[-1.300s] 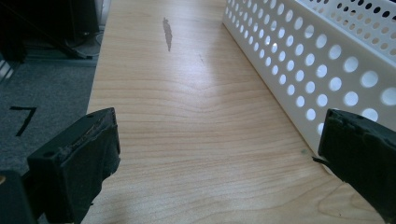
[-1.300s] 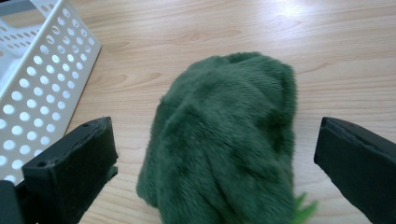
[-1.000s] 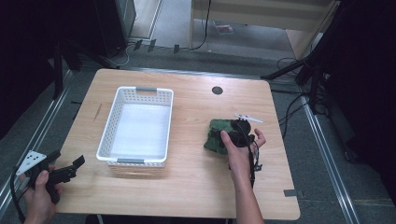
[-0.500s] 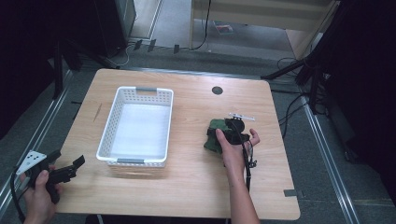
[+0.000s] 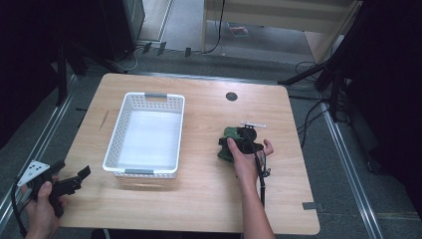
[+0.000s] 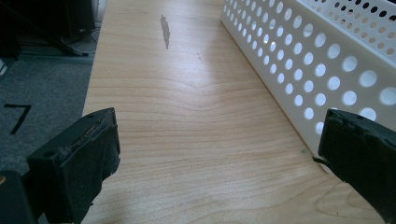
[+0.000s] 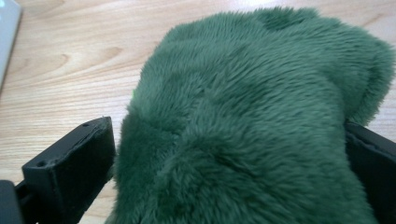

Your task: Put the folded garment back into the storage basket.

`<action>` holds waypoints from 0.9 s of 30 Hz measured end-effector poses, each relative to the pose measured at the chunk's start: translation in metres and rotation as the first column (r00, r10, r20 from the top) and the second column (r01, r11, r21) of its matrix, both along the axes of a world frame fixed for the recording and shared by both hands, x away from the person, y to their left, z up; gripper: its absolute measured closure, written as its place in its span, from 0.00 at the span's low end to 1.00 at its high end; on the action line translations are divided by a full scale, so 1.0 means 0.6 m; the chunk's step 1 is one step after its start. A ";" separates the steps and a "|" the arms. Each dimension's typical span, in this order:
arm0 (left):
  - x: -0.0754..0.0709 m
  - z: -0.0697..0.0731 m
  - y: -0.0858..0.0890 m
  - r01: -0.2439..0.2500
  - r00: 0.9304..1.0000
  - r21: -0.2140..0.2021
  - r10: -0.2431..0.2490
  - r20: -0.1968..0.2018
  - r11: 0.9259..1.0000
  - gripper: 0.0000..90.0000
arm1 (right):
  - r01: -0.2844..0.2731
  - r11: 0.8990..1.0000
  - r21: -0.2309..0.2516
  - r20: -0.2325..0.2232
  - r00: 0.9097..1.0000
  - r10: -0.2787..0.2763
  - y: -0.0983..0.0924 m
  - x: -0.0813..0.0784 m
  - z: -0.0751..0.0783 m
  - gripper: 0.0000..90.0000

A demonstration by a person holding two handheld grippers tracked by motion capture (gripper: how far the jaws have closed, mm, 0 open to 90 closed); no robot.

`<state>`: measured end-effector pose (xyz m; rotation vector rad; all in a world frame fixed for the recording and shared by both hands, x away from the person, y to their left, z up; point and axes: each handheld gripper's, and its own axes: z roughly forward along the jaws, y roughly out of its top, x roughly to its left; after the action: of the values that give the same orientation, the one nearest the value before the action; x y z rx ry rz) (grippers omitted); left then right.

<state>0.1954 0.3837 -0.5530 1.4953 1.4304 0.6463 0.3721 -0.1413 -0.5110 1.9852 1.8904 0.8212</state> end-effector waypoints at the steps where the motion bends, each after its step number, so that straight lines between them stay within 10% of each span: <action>1: 0.000 0.000 0.000 0.000 1.000 0.000 0.000 0.000 1.000 0.00 | 0.002 1.000 -0.011 -0.013 1.000 -0.002 0.000 0.002 -0.004 0.00; 27: 0.001 0.000 0.001 -0.002 1.000 -0.004 0.002 0.000 1.000 0.00 | 0.022 0.994 -0.108 -0.015 1.000 -0.023 -0.001 0.003 -0.024 0.16</action>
<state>0.1958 0.3840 -0.5533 1.4910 1.4332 0.6447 0.3741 -0.1419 -0.5256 1.9502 1.8760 0.6839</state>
